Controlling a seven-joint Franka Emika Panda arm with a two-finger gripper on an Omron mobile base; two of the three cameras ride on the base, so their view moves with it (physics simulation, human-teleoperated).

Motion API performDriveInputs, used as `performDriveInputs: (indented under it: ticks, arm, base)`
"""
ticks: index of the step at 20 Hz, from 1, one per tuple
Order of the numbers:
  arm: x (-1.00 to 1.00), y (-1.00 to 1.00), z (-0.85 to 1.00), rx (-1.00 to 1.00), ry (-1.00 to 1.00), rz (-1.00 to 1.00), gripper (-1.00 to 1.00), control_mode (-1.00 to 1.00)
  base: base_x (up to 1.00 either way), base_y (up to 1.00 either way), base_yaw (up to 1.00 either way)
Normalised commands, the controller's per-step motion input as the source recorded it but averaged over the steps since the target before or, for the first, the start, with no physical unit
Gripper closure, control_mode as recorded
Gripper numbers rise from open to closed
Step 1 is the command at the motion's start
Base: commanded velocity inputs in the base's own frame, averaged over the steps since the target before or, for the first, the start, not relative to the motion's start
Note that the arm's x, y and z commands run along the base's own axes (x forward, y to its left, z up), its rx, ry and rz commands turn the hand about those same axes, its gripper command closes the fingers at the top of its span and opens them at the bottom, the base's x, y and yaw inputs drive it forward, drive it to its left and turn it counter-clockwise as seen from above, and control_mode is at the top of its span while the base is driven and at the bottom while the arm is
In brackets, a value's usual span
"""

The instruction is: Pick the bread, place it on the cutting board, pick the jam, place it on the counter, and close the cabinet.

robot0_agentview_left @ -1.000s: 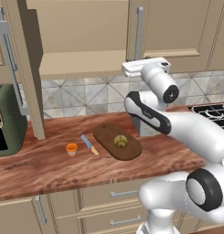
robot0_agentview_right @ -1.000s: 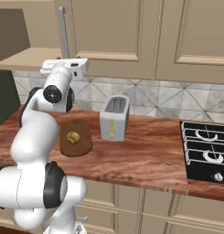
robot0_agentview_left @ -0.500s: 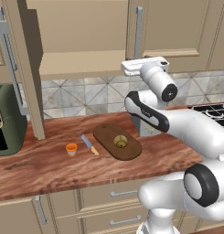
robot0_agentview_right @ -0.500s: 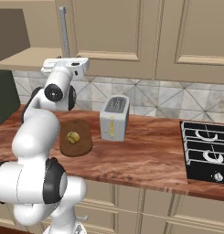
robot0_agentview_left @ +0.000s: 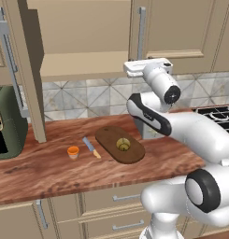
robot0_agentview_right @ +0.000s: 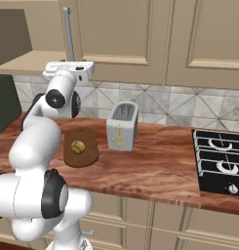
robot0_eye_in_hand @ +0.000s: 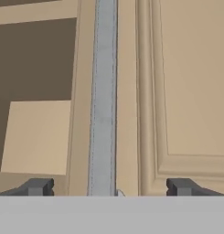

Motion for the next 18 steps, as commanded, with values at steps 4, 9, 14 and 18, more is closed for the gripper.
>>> performDriveInputs:
  ticks: [4, 9, 14, 18]
  arm:
    - [-0.02, 0.0, 0.0, 0.0, 0.0, 0.0, -1.0, -1.0]
    - [-0.28, 0.0, 0.0, 0.0, 0.0, 0.0, -1.0, -1.0]
    - [-0.47, 0.0, 0.0, 0.0, 0.0, 0.0, -1.0, -1.0]
    - [-0.51, 0.03, 0.02, 0.0, 0.0, 0.0, -1.0, -1.0]
  base:
    - [0.0, 0.0, 0.0]
    - [0.0, 0.0, 0.0]
    - [0.0, 0.0, 0.0]
    - [0.0, 0.0, 0.0]
